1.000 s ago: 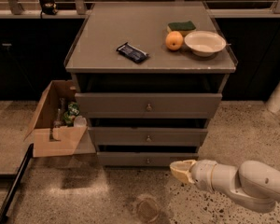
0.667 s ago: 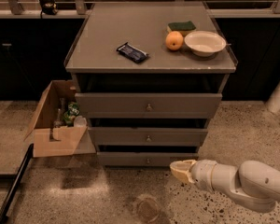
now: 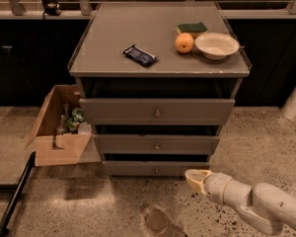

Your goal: Open bottom drawer

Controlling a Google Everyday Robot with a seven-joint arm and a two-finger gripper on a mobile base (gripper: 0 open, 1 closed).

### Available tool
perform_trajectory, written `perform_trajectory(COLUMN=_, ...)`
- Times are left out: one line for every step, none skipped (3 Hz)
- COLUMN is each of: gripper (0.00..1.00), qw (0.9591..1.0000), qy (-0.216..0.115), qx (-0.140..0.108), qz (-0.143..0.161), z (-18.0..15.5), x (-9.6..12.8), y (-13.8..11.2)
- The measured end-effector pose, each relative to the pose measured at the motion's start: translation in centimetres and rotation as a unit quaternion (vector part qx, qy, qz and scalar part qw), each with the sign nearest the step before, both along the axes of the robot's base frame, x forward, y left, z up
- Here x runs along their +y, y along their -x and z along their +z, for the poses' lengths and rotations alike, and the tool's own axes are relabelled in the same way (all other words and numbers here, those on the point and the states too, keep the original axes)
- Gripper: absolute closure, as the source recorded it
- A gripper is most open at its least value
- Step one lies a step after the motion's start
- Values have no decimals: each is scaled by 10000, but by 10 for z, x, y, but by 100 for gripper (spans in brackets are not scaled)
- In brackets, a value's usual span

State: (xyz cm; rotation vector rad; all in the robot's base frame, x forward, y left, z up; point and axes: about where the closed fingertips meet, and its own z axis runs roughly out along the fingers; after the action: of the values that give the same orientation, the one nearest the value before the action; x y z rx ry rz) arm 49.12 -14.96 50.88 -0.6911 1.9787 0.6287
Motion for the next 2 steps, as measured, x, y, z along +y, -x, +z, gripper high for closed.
perform_trajectory(gripper=100, qw=9998, qy=-182, qx=-44, qz=86, z=-34, x=-12, y=-32)
perform_trajectory(gripper=100, qw=9973, qy=-266, qx=131, qz=667, z=-73, x=-14, y=-63)
